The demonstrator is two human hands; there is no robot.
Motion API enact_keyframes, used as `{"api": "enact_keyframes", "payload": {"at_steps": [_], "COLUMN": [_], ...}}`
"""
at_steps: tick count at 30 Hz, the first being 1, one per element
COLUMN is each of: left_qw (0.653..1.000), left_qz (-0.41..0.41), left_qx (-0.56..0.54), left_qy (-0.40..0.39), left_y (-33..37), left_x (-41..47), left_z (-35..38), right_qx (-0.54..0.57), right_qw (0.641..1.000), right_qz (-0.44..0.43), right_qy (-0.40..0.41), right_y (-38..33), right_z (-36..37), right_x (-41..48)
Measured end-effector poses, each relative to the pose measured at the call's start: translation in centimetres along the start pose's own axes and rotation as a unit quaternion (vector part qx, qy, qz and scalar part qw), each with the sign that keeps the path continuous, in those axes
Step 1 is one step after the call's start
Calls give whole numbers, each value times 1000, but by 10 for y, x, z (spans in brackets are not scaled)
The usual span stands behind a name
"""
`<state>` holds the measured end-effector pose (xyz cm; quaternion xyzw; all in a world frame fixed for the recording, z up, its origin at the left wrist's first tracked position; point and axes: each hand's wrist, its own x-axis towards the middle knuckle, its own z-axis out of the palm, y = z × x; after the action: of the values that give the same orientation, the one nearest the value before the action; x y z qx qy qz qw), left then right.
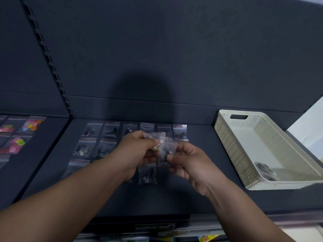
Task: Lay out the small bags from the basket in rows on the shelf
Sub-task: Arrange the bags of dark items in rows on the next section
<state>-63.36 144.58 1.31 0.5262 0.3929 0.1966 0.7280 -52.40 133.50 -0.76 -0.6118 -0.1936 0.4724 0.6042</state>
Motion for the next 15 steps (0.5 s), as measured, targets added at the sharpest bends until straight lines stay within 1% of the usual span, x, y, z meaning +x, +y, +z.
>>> {"api": "enact_keyframes", "payload": {"at_steps": [3,6,9,11,12,13,15], "left_qw": [1000,999,999,1000,1000,1000,1000], "left_qz": [-4,-9,-13,-14,-14,-14,-15], "left_qx": [-12,-12,-10,-7,-5,-4,-2], "left_qy": [24,30,28,25,23,21,18], "left_y": [2,2,0,-1,-1,-1,-1], "left_x": [5,7,6,5,4,4,3], "left_z": [-7,-13,-15,-15,-14,-14,-14], "right_qx": [-55,-102,-151,-216,-277,-356,-506], "right_qw": [998,992,984,971,954,927,850], "right_qz": [32,58,63,52,30,2,-49], "right_qy": [25,52,68,92,108,120,134], "right_y": [7,15,19,22,22,23,22], "right_z": [-12,-17,-12,-9,-9,-10,-12], "right_x": [-2,-2,0,1,2,2,-1]}}
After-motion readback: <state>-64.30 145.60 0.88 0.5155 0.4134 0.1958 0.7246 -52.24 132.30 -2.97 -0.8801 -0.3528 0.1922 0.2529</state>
